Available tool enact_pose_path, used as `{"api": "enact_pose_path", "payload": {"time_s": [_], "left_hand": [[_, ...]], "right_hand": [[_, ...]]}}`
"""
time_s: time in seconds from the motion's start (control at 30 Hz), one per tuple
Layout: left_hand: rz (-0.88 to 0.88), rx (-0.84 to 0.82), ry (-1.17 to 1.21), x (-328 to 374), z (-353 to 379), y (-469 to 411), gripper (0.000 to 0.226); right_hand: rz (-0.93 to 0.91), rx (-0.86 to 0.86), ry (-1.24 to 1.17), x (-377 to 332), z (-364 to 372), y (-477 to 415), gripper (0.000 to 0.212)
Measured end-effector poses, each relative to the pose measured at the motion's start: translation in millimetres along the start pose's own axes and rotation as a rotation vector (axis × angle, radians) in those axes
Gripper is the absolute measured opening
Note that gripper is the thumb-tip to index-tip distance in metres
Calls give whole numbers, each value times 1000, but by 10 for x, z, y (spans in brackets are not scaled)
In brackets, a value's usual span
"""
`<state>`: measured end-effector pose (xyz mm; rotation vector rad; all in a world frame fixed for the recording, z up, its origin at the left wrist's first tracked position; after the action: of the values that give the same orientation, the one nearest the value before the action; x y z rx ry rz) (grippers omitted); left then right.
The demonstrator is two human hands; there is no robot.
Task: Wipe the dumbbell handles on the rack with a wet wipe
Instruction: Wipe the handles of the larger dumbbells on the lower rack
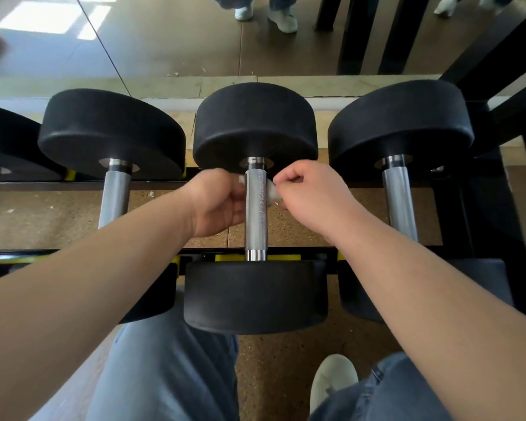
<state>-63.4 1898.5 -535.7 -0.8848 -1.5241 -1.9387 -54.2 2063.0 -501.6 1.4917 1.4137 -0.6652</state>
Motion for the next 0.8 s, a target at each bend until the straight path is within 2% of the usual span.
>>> {"api": "enact_pose_path", "payload": {"time_s": [0.1, 0.17, 0.23, 0.33, 0.4, 0.53, 0.57, 0.67, 0.8], "left_hand": [[-187, -113, -343, -204, -12, 128, 41], [-243, -105, -445, -275, -4, 192, 40], [-196, -86, -373, -221, 26, 199, 39], [30, 25, -28, -14, 27, 131, 41], [121, 65, -16, 40, 8, 113, 40], [126, 161, -592, -164, -61, 276, 21], [119, 187, -666, -210, -78, 333, 17], [127, 334, -580, -256, -130, 412, 2], [184, 392, -221, -229, -100, 338, 11]], "right_hand": [[24, -14, 19, -14, 8, 15, 26], [39, -49, 38, -33, 25, 30, 28], [39, -67, 42, -39, 30, 42, 28], [34, -65, 26, -45, 32, 35, 29], [30, -50, 18, -47, 49, 22, 31], [14, -41, 6, -21, 81, -19, 29], [11, -50, 11, -13, 103, -29, 26], [-13, -41, 37, 12, 156, -46, 17], [-17, -26, 12, 53, 157, -63, 15]]}}
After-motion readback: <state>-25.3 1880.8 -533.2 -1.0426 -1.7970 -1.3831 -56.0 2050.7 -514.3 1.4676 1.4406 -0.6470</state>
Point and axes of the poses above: each hand's wrist, its own y-axis away from the middle knuckle, its own z-axis out of the palm, x = y × z, the point moved 2 cm from there along -y, towards the middle knuckle, and after that the axes turned 11 degrees about -y, right-handed, at the moved point
